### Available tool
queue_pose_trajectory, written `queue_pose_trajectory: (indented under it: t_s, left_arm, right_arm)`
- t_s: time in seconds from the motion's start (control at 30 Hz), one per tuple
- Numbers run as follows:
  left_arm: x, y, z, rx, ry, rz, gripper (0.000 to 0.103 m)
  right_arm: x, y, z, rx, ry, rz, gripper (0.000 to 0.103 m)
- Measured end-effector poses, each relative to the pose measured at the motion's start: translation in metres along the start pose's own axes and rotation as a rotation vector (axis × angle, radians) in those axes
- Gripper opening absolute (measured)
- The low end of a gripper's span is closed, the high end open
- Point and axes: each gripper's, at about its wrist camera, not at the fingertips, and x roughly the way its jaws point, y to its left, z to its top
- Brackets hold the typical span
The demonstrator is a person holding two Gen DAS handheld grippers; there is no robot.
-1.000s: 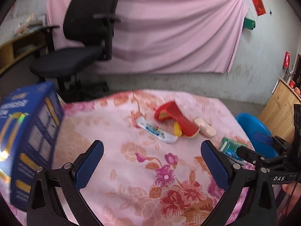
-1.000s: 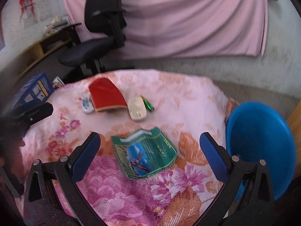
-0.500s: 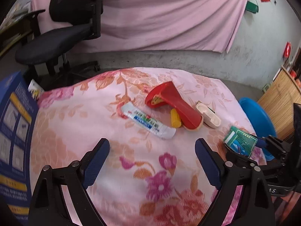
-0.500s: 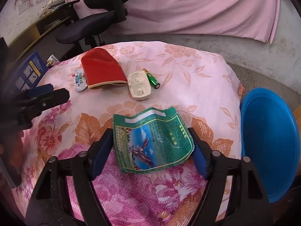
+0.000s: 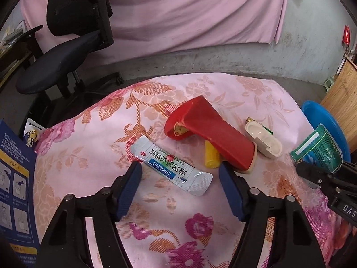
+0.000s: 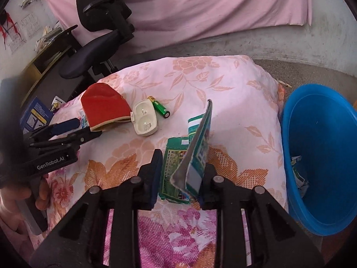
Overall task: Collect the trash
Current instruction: 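Grasp the green packet with the right gripper while the left grasps the white tube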
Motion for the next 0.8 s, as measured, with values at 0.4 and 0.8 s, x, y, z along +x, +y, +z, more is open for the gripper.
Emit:
queue_pose_trajectory:
  t_s: [0.4,0.8]
  left_arm:
    - [-0.019,0.015,-0.017,0.021,-0.002,-0.012,0.017]
    - [-0.065,0.007,-0.042,-0.012,-0.09,-0.149,0.0]
  right_arm:
    - [-0.006,0.004,-0.005,-0.03,-0.006,0.016,0.049]
    - [-0.018,0.015,-0.008,-0.082,-0.067,0.045,0.046]
